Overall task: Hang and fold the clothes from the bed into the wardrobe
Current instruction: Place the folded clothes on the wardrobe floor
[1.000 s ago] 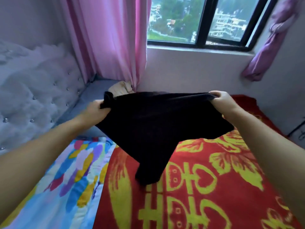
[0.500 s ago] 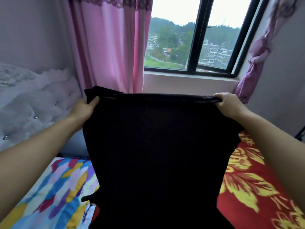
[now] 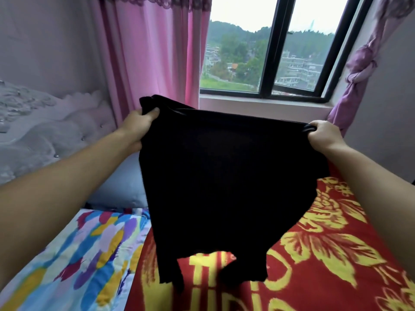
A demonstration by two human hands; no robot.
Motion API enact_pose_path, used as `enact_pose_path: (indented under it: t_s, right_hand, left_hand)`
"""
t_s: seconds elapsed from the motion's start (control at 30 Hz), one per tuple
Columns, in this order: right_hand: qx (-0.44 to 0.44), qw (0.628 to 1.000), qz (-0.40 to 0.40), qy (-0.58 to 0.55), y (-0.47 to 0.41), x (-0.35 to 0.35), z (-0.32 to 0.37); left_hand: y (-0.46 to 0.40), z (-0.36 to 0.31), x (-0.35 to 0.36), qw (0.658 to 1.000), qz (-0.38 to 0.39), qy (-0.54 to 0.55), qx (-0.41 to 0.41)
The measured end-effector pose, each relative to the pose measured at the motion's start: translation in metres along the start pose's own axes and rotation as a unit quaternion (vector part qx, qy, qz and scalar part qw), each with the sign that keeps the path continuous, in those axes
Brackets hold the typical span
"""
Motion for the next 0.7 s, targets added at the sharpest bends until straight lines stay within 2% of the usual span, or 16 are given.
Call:
enact_pose_path:
  t_s: [0.07,0.1,0.17,0.2,0.23,0.3,0.37,0.43,0.53,0.7]
  right_hand:
    - [0.011,0.998,0.062,-0.010,0.005,0.009,0.010]
    - [-0.013,0.989,0.143,-0.027,0.012,0.019,0.023]
    - [-0.090,0.940,0.318,-0.088,0.032,0.041,0.063]
    - [-0.122,0.911,0.374,-0.122,0.042,0.049,0.086]
    - [-0.143,0.895,0.394,-0.151,0.049,0.056,0.105]
    - [-0.149,0.900,0.367,-0.184,0.052,0.061,0.129]
    - [-0.151,0.931,0.281,-0.176,0.053,0.056,0.140]
    - [-0.153,0.933,0.224,-0.238,0.050,0.047,0.143]
    - [-0.131,0.891,0.153,-0.406,0.040,0.028,0.145]
    - [-0.096,0.768,0.129,-0.620,0.033,0.018,0.164]
  left_hand:
    - [0.003,-0.012,0.029,0.998,0.038,0.054,-0.004]
    - [0.004,-0.018,0.048,0.995,0.070,0.065,-0.001]
    - [0.008,-0.036,0.085,0.989,0.143,0.045,0.012]
    - [0.011,-0.044,0.102,0.984,0.178,0.019,0.019]
    - [0.013,-0.050,0.116,0.979,0.202,-0.010,0.029]
    - [0.016,-0.057,0.131,0.975,0.213,-0.038,0.050]
    - [0.016,-0.054,0.126,0.976,0.211,-0.002,0.062]
    - [0.017,-0.039,0.109,0.970,0.227,0.044,0.069]
    - [0.034,0.021,0.088,0.956,0.286,-0.043,0.049]
    - [0.085,0.169,0.091,0.890,0.383,-0.232,-0.085]
Point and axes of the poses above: each hand's wrist, its own y-axis away from the middle knuckle, its own x-axis out of the palm, z = x × y, the point moved 4 cm from there along -y, towards the middle knuckle, and after that the axes turned 13 degrees about z, right-handed, at the moved point
